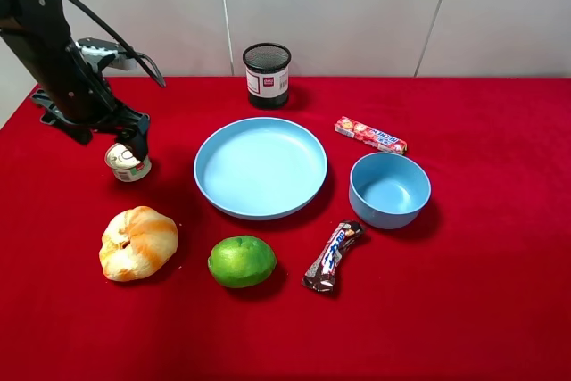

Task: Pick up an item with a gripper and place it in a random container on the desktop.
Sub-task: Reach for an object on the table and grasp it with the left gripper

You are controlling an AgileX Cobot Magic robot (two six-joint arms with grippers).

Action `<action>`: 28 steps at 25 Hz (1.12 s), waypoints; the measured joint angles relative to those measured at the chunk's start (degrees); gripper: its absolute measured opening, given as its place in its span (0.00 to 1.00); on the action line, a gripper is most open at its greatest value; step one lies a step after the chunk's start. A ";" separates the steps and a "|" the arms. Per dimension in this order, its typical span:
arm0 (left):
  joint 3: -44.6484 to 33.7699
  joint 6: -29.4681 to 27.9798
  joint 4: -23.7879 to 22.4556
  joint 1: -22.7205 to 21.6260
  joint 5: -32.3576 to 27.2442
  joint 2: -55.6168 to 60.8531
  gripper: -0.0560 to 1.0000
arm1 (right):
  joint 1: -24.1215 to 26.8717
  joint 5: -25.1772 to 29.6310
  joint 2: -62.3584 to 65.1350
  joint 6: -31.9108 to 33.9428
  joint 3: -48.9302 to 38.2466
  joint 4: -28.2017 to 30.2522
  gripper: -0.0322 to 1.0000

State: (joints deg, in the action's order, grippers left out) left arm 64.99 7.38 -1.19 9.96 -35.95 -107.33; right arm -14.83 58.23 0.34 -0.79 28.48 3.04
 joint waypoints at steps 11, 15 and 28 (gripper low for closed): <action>0.66 0.00 -1.24 0.00 4.86 -4.96 0.91 | 0.00 0.00 0.00 0.00 0.00 0.00 0.70; 0.72 0.00 -1.78 0.00 7.00 -6.98 0.91 | 0.00 0.00 0.00 0.00 0.00 0.00 0.70; 1.35 0.00 -1.77 0.02 12.86 -11.05 0.91 | 0.00 0.00 0.00 0.00 0.00 0.00 0.70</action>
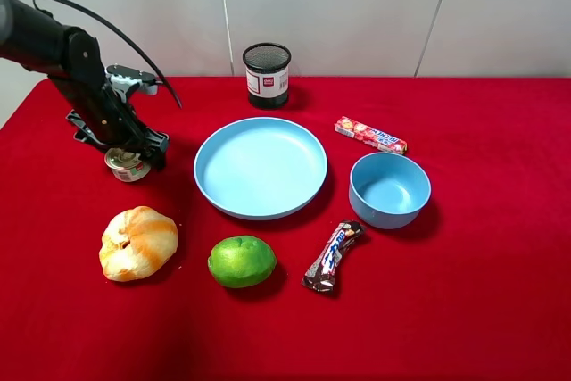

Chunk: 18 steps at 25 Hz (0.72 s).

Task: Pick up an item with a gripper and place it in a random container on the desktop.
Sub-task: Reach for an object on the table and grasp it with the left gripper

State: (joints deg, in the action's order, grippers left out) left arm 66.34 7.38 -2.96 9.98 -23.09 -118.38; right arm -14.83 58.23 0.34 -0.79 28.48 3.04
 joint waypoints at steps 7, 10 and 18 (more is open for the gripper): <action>0.00 0.00 0.16 0.00 0.08 -0.04 0.89 | 0.00 0.00 0.00 0.00 0.00 0.00 0.70; 0.00 0.00 0.36 0.00 0.12 -0.04 0.85 | 0.00 0.00 0.00 0.00 0.00 0.00 0.70; 0.00 0.00 0.49 0.12 0.20 -0.04 0.69 | 0.00 0.00 0.00 0.00 0.00 0.00 0.70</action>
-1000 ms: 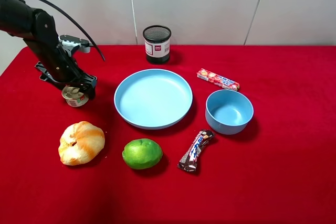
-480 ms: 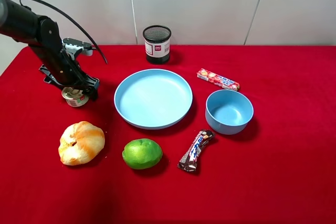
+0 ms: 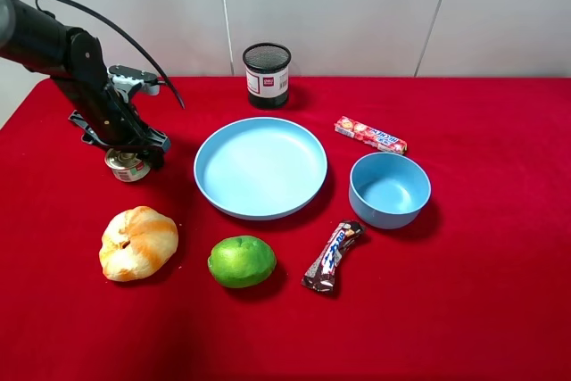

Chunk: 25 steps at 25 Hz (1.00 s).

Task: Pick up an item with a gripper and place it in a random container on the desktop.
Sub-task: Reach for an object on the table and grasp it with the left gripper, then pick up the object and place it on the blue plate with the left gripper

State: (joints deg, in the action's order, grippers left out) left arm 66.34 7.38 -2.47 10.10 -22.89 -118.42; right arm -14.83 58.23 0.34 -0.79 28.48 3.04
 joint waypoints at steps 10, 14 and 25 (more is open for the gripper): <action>0.05 0.00 0.50 0.00 0.05 -0.07 0.65 | 0.00 0.00 0.00 0.00 0.00 0.00 0.70; 0.05 0.00 0.81 0.00 0.05 -0.07 0.65 | 0.00 0.00 0.00 0.00 0.00 0.00 0.70; 0.05 0.00 0.90 0.00 -0.21 0.10 0.65 | 0.00 0.00 0.00 0.00 0.00 0.00 0.70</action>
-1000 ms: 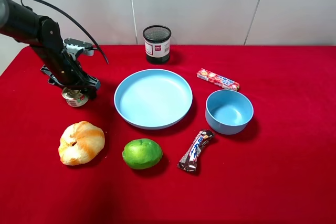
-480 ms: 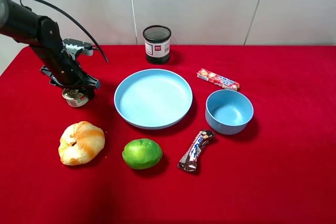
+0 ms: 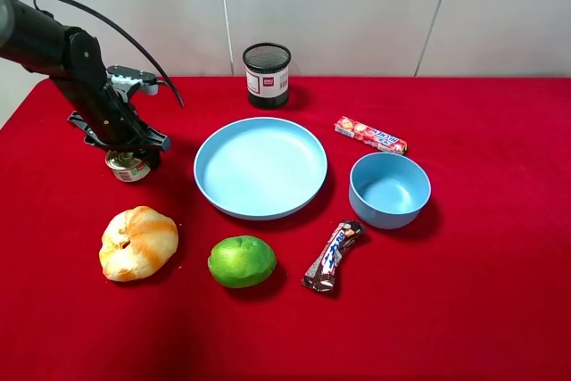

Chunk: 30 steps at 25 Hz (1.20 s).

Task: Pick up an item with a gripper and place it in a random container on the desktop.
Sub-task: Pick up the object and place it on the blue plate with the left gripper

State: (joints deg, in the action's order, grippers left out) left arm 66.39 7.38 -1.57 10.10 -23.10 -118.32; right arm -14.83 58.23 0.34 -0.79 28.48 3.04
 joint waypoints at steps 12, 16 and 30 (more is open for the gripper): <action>5.61 0.00 0.12 2.59 -9.28 0.43 0.65 | 0.00 0.00 0.00 0.00 0.00 0.00 0.70; 8.83 0.00 0.12 4.15 -13.00 0.43 0.65 | 0.00 0.00 0.00 0.00 0.00 0.00 0.70; 18.83 0.32 0.07 11.38 -22.79 0.48 0.65 | 0.00 0.00 0.00 0.00 0.00 0.00 0.70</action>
State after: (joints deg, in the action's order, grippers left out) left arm 85.22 7.70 -1.50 21.48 -45.89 -117.84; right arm -14.83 58.23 0.34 -0.79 28.48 3.04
